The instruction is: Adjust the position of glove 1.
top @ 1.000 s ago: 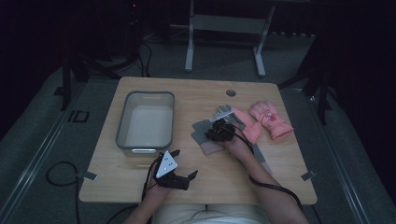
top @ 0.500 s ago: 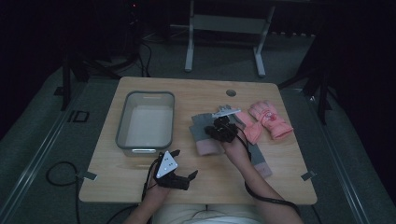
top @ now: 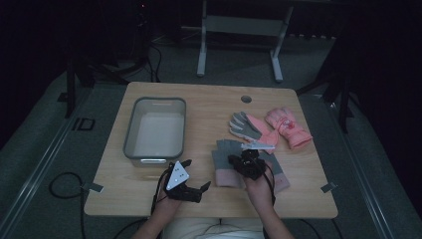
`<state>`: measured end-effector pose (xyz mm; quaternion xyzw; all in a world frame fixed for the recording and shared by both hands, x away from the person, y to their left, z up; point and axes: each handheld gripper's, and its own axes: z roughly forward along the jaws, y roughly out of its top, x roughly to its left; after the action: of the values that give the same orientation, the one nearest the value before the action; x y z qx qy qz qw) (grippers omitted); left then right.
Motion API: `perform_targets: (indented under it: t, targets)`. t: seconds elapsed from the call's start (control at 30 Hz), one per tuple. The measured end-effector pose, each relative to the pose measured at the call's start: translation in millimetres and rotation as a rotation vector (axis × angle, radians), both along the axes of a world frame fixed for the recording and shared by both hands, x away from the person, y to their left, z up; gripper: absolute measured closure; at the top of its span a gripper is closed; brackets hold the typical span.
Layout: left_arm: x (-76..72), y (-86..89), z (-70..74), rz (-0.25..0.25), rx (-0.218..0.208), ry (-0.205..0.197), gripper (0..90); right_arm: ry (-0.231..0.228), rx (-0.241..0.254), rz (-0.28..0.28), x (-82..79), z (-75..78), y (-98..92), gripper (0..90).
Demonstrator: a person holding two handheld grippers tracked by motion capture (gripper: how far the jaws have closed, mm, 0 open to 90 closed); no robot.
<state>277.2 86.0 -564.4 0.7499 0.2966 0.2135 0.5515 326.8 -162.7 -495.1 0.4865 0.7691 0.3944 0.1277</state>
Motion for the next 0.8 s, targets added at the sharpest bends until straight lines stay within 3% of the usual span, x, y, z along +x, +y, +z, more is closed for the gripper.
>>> perform_targets:
  t: [0.13,0.23,0.3,0.47,0.5,0.67,0.77,0.8]
  targets:
    - [-0.2,-0.4,0.0,0.001,-0.001,0.002,0.0,0.045,-0.029,-0.005,-3.6,-20.2,-1.4,85.4]
    - [0.0,0.1,0.1,0.0,0.001,0.003,0.0,0.069,-0.025,-0.013,-2.0,-32.1,-0.6,85.4]
    - [0.1,0.1,0.0,0.0,0.001,0.003,0.0,0.073,-0.052,-0.006,-0.4,-38.7,2.3,85.4]
    - [0.0,0.1,0.0,0.0,0.001,0.002,0.0,0.099,-0.048,-0.021,3.9,-52.3,3.0,83.3]
    - [0.1,0.2,0.0,0.002,0.001,0.003,0.0,0.101,-0.025,-0.037,3.8,-54.4,1.7,82.6]
    - [0.2,0.3,0.1,-0.001,0.0,0.004,0.0,0.101,-0.015,-0.037,3.5,-53.2,0.8,75.8]
    - [0.2,0.4,0.0,0.003,-0.001,0.003,0.0,0.104,-0.01,0.053,4.8,-37.8,-7.2,71.5]
    - [0.1,0.3,0.0,0.004,0.001,0.002,0.0,0.086,-0.014,0.077,5.7,-28.6,-14.1,69.7]
